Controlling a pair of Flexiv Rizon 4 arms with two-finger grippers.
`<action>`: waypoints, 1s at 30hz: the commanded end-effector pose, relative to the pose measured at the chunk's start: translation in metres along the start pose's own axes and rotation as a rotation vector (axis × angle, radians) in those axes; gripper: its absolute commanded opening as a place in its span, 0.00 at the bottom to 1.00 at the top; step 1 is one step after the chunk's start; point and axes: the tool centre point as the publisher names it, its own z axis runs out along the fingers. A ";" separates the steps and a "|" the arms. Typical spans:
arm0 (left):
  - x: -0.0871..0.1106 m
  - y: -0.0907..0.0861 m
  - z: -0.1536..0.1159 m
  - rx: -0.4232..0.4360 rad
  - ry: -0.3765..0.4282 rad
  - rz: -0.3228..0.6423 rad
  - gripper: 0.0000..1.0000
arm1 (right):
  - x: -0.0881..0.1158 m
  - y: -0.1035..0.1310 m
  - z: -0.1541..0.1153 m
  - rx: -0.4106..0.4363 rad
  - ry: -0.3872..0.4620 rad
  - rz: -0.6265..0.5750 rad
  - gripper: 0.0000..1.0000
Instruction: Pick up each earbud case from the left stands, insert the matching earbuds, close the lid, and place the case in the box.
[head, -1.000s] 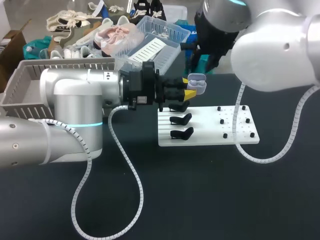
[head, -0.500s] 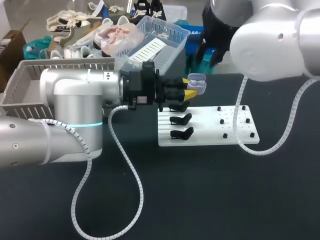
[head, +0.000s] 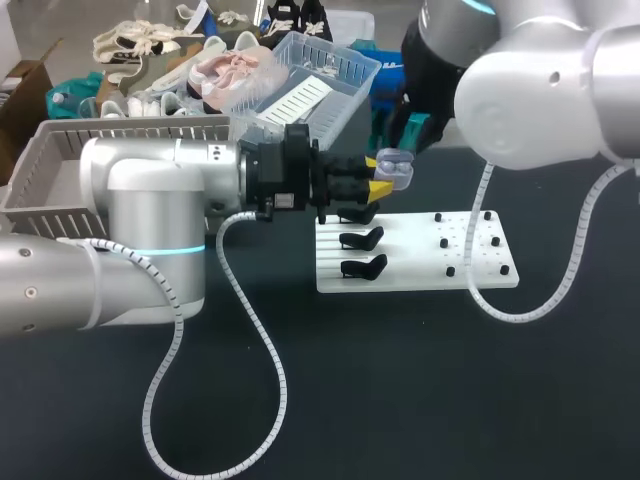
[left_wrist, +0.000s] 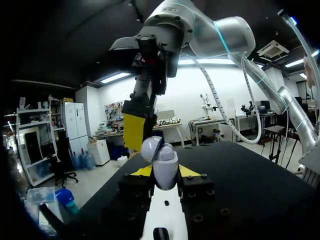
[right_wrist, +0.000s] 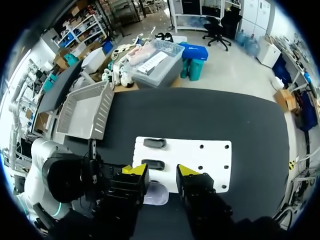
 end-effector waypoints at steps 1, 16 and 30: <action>0.000 0.001 0.000 -0.001 -0.002 0.000 0.00 | 0.011 0.002 -0.005 -0.002 -0.012 -0.005 0.35; 0.000 0.001 0.000 -0.001 -0.002 0.000 0.00 | 0.024 0.011 -0.044 -0.030 -0.116 -0.042 0.37; 0.000 0.001 0.000 -0.001 -0.002 0.000 0.00 | 0.073 0.008 -0.058 -0.069 -0.166 -0.046 0.40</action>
